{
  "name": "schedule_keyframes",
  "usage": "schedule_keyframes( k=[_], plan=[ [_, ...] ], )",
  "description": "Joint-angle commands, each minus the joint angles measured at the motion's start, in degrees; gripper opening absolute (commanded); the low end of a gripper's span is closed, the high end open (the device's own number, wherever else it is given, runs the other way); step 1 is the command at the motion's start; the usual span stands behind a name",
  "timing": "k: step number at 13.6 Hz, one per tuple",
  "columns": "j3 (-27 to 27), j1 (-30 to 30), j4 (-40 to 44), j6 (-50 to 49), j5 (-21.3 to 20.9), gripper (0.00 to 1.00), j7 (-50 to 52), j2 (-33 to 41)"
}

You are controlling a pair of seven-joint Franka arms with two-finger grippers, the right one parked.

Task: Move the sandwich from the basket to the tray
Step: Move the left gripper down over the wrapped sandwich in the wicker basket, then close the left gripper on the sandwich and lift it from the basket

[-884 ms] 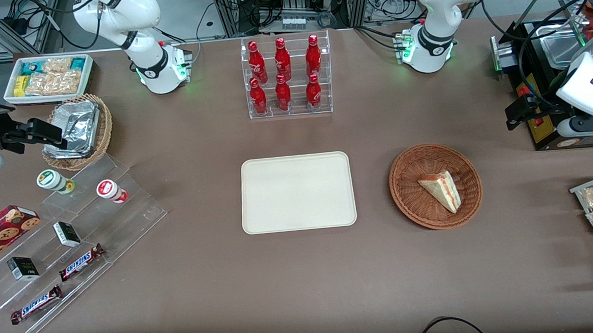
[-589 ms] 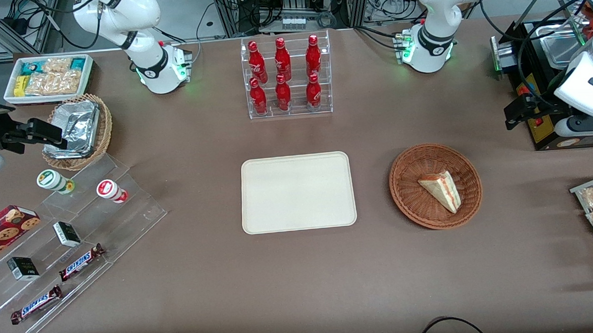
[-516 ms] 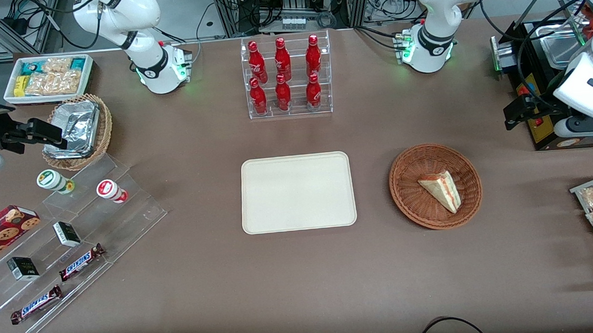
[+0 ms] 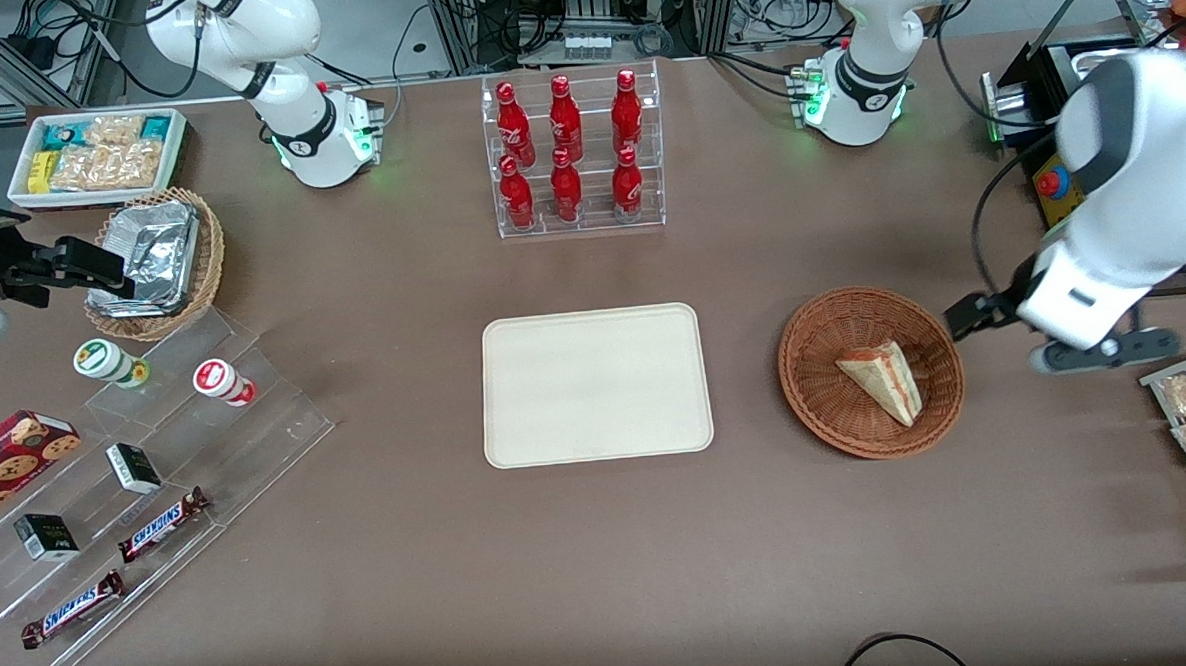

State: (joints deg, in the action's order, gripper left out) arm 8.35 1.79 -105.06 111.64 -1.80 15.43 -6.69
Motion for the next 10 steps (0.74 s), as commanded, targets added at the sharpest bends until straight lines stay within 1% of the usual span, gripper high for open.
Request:
schedule_keyframes(
  k=[1,3,5,7,10],
  plan=[
    [0.18,-0.73,-10.91,10.74,-0.05,1.00,9.68,2.55],
    [0.26,-1.00,-18.05,19.63,-0.05,1.00,18.71,3.00],
    [0.18,-3.36,-22.98,27.98,-0.05,1.00,27.95,1.86],
    [0.18,-3.55,-23.79,29.59,-0.14,1.00,31.23,-0.24],
    [0.18,-3.72,-23.79,29.68,-0.49,1.00,31.24,-3.06]
  ],
)
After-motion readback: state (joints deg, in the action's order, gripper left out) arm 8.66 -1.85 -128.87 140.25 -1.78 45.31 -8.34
